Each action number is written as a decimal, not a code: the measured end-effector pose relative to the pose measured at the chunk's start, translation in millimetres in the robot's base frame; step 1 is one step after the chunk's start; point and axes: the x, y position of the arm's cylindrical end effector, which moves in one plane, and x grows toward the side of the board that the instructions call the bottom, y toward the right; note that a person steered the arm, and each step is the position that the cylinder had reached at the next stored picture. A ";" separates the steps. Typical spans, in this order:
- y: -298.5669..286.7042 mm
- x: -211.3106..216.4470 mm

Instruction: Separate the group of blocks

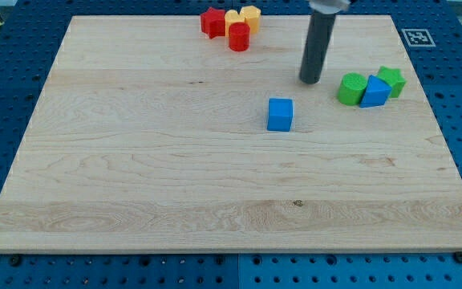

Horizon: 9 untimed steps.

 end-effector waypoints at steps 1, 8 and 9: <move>52.7 -34.0; 88.7 37.8; 64.1 40.8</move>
